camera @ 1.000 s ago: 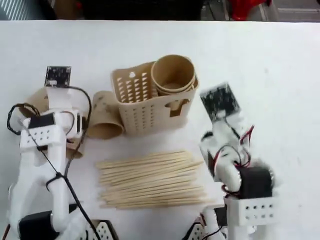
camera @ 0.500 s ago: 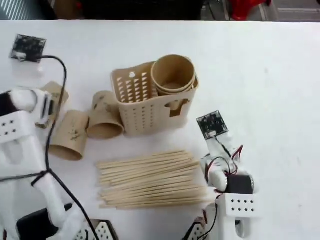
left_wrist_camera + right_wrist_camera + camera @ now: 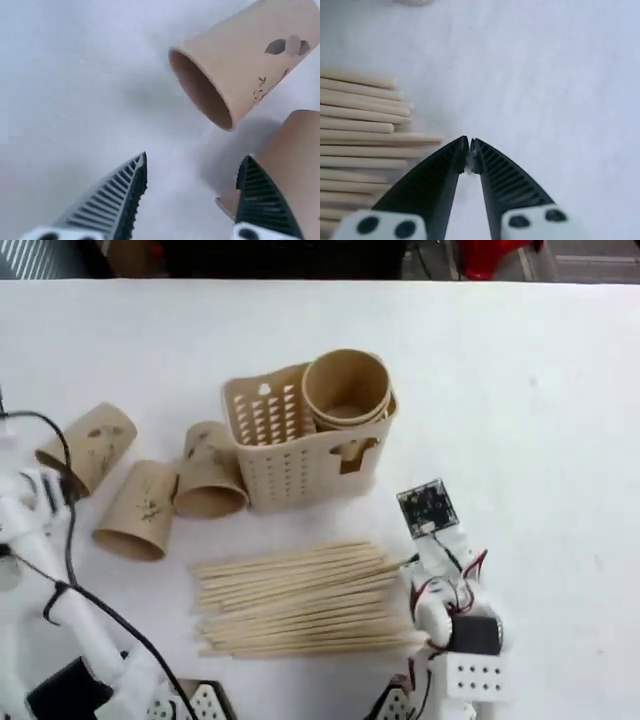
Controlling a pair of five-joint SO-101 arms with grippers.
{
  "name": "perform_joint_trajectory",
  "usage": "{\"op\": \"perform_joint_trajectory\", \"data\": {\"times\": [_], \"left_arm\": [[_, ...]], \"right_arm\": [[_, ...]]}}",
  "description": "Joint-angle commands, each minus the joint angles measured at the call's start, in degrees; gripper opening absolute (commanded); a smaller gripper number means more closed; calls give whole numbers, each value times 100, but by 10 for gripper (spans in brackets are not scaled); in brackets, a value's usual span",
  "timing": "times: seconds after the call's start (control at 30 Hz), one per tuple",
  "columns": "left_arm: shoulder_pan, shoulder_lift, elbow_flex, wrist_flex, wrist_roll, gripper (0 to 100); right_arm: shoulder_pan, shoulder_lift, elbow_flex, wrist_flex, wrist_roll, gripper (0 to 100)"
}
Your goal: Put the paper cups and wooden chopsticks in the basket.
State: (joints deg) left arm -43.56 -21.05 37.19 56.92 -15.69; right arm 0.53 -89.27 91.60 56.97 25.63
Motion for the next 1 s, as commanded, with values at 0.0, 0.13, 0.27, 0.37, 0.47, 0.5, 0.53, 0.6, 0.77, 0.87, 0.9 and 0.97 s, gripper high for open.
{"op": "perform_joint_trajectory", "data": {"times": [0.0, 0.13, 0.27, 0.37, 0.47, 0.5, 0.53, 0.6, 0.77, 0.87, 0.9, 0.97], "left_arm": [[268, 321, 88, -624, 598, 294], [338, 1244, -308, -1046, 905, 294], [391, 2246, -1073, -1046, 949, 294], [470, 2870, -1609, -1037, 958, 294], [549, 3196, -1978, -1029, 958, 294], [602, 3231, -2048, -1029, 958, 293], [637, 3240, -2092, -1029, 958, 292], [708, 3240, -2154, -1029, 958, 290], [980, 3240, -2163, -1064, 958, 290], [1174, 3240, -2163, -1073, 949, 284], [1235, 3240, -2163, -1081, 941, 268], [1332, 3240, -2154, -1222, 914, 212]], "right_arm": [[22, -919, 123, 391, 26, 17], [22, -1437, 220, 716, 26, 17], [22, -1270, 237, 497, 26, 17], [22, -1270, 246, 488, 26, 17], [22, -1270, 246, 479, 26, 17], [22, -1270, 246, 479, 26, 17], [22, -1270, 246, 479, 26, 17], [22, -1270, 255, 479, 26, 17], [22, -1270, 255, 479, 26, 17], [22, -1270, 255, 479, 26, 17], [22, -1270, 255, 479, 26, 17], [22, -1270, 255, 479, 26, 17]]}}
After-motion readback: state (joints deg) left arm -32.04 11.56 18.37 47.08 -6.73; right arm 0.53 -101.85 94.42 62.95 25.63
